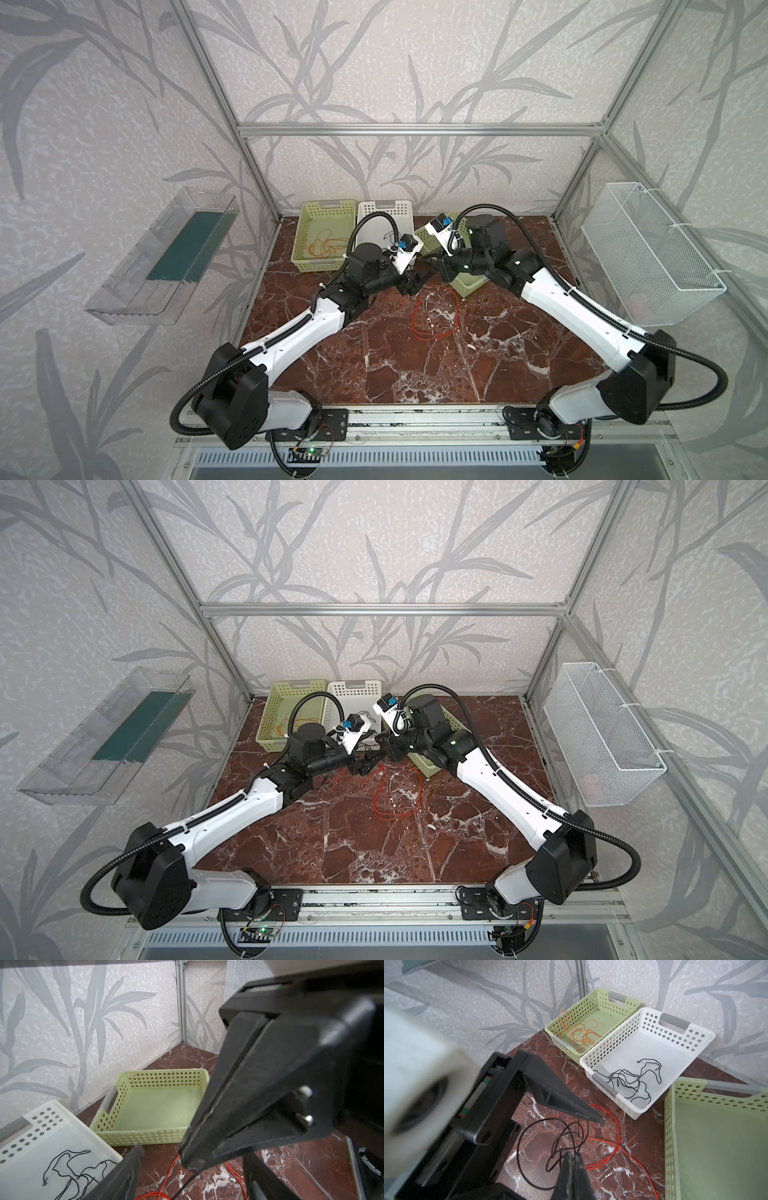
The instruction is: Untangle the cables
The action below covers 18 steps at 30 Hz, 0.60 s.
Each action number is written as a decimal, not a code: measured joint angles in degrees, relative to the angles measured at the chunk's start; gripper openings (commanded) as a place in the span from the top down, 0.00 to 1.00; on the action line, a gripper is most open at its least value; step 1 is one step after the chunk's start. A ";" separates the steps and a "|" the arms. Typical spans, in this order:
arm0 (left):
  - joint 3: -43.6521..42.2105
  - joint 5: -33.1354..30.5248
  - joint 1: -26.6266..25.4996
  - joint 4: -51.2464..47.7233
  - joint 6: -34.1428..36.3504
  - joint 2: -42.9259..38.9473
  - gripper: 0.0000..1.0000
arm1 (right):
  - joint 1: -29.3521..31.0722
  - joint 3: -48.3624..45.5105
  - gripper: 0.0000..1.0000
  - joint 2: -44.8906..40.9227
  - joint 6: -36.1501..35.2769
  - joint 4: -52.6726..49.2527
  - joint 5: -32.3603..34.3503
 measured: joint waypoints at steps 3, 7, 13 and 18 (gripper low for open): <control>0.17 -1.53 -0.76 -1.09 2.45 0.00 0.53 | 0.02 0.57 1.00 0.00 0.17 -0.55 -1.44; 0.96 -2.58 -1.40 -2.21 3.82 0.02 0.82 | 0.02 1.49 1.00 -0.31 0.22 -0.85 -2.71; 2.58 -2.34 -1.79 -2.56 3.96 0.02 1.00 | -0.11 1.53 0.70 -1.64 0.63 0.07 -3.10; 2.89 -2.29 -1.81 -1.07 1.27 -0.04 1.00 | -1.38 0.59 0.38 -5.88 -1.29 -0.85 -0.22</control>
